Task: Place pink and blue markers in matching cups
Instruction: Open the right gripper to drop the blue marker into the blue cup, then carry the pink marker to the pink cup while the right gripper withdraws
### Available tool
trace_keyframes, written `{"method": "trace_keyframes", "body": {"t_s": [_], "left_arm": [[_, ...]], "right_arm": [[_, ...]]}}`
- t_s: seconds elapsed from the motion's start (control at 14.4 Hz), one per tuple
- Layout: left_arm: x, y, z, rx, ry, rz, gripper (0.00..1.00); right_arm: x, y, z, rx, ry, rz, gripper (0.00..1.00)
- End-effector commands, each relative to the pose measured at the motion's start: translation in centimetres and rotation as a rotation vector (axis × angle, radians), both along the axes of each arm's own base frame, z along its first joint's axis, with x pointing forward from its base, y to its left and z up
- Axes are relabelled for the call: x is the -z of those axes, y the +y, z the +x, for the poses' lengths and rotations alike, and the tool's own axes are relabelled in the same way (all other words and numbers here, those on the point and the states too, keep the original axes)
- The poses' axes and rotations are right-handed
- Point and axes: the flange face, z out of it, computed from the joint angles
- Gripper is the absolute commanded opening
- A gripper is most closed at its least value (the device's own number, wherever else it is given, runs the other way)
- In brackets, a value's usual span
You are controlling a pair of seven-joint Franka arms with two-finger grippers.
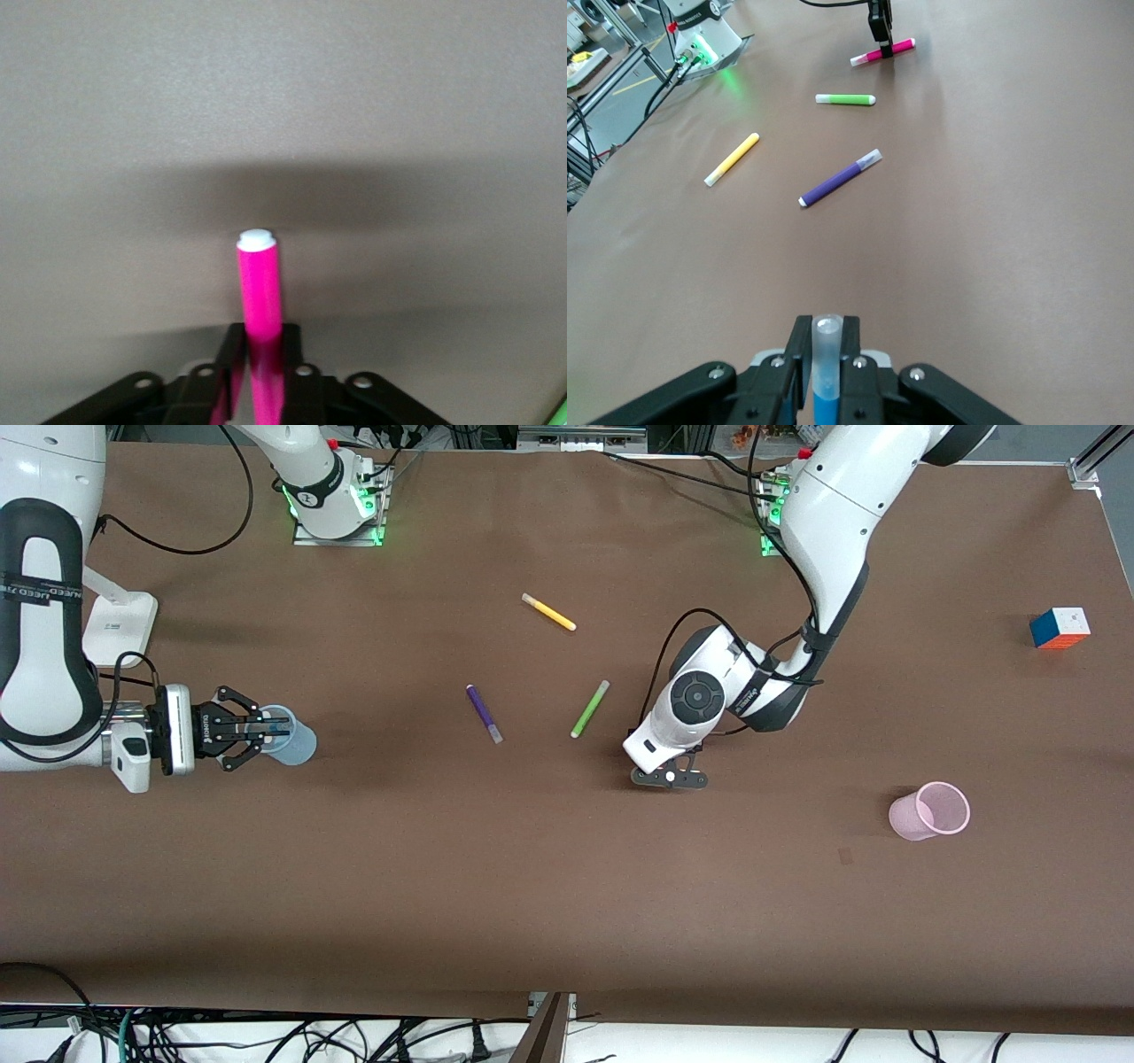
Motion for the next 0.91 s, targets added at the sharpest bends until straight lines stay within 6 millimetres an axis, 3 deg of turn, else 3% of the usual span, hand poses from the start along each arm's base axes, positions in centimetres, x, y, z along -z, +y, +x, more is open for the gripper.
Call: {"method": "trace_keyframes", "body": {"t_s": [0.0,0.14,0.21,0.28,0.42,0.63,0.84], "left_arm": [[-0.3,-1.7,-1.3,-0.064,-0.018,0.021,0.00],[-0.9,-1.9,-1.2,-0.061,-0.026,0.019,0.00],[-2.1,-1.5,-0.8,-0.059,-0.034,0.019,0.00],[-3.5,-0.8,-0.4,-0.051,-0.035,0.025,0.00],[-7.2,0.5,0.4,-0.008,-0.026,0.044,0.00],[-14.0,3.9,1.4,0.050,-0.032,0.067,0.00],[-20.5,9.6,2.9,0.198,-0.053,0.060,0.00]], "right_arm": [[0.5,-1.6,-1.0,0.022,-0.009,0.064,0.00],[1.5,-2.3,-1.2,0.028,0.009,0.071,0.03],[1.5,-2.4,-1.1,0.032,0.009,0.067,0.65],[1.4,-2.7,-1.0,0.058,0.016,0.077,1.00],[0.9,-2.7,-0.4,0.134,0.067,0.077,1.00],[-3.8,-2.1,2.5,0.252,0.164,-0.018,1.00],[-8.9,-0.2,4.9,0.370,0.294,-0.200,1.00]]}}
